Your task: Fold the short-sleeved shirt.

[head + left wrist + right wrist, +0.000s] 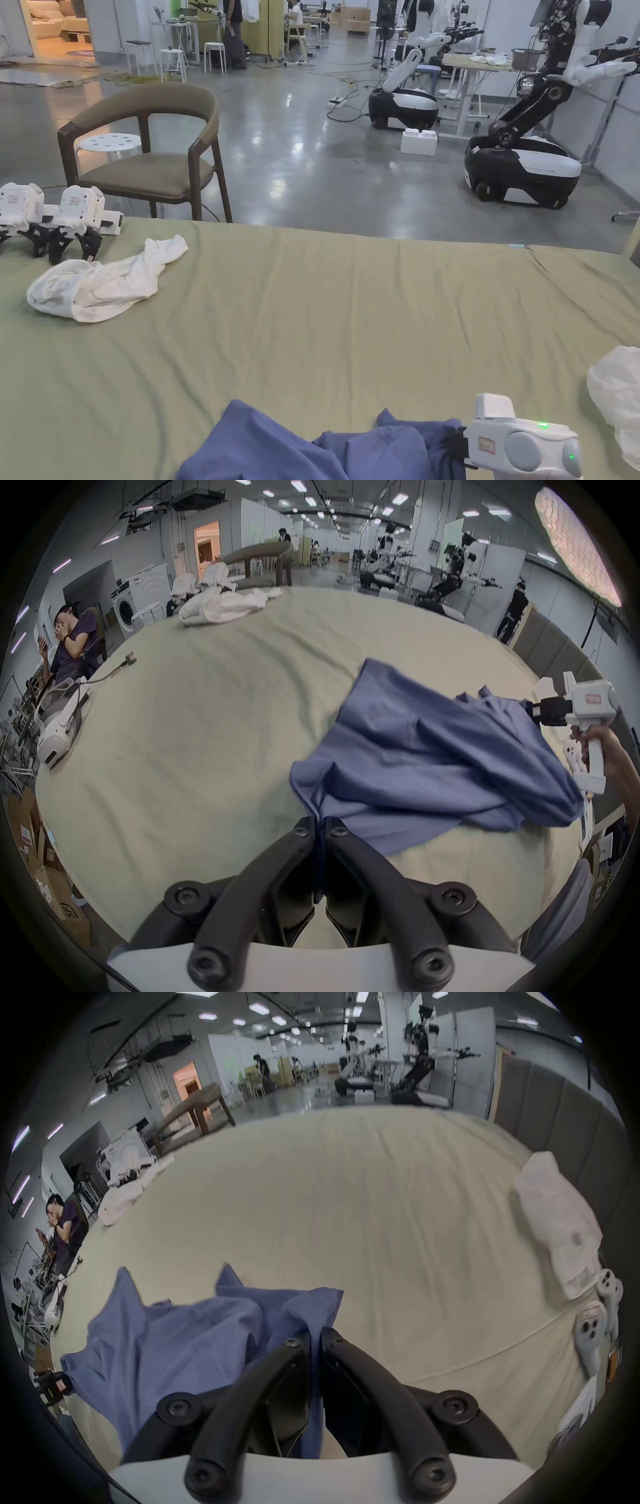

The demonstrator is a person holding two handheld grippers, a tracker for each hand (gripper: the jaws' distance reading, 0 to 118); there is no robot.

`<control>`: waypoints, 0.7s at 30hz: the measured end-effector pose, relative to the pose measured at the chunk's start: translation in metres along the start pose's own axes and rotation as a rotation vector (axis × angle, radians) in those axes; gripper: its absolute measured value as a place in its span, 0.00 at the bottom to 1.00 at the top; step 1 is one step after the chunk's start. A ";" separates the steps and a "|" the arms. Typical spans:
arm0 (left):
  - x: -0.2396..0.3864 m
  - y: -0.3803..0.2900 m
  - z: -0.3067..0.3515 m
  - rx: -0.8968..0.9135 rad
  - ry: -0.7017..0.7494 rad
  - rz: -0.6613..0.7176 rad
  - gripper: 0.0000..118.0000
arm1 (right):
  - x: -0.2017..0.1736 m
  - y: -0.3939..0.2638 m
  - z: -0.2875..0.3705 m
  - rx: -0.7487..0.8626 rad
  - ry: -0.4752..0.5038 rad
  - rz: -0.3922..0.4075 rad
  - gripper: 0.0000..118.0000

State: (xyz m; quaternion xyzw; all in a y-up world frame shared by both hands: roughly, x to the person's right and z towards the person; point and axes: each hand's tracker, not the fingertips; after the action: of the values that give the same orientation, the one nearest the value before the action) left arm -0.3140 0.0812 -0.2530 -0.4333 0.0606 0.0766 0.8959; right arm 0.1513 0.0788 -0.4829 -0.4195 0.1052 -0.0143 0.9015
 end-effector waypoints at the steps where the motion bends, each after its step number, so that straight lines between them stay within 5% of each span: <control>1: -0.001 0.008 0.006 0.019 -0.007 0.001 0.00 | 0.001 0.004 0.014 0.034 -0.012 0.013 0.03; 12: 0.001 0.109 0.104 0.356 -0.034 -0.055 0.00 | 0.010 0.053 0.168 0.330 -0.123 0.093 0.03; 21: -0.002 0.195 0.173 0.500 -0.080 -0.026 0.00 | 0.007 0.096 0.257 0.435 -0.152 0.065 0.03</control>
State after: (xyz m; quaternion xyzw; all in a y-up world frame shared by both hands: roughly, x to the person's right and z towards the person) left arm -0.3455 0.3366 -0.2957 -0.1955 0.0365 0.0650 0.9779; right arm 0.2043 0.3336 -0.3957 -0.2115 0.0449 0.0238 0.9761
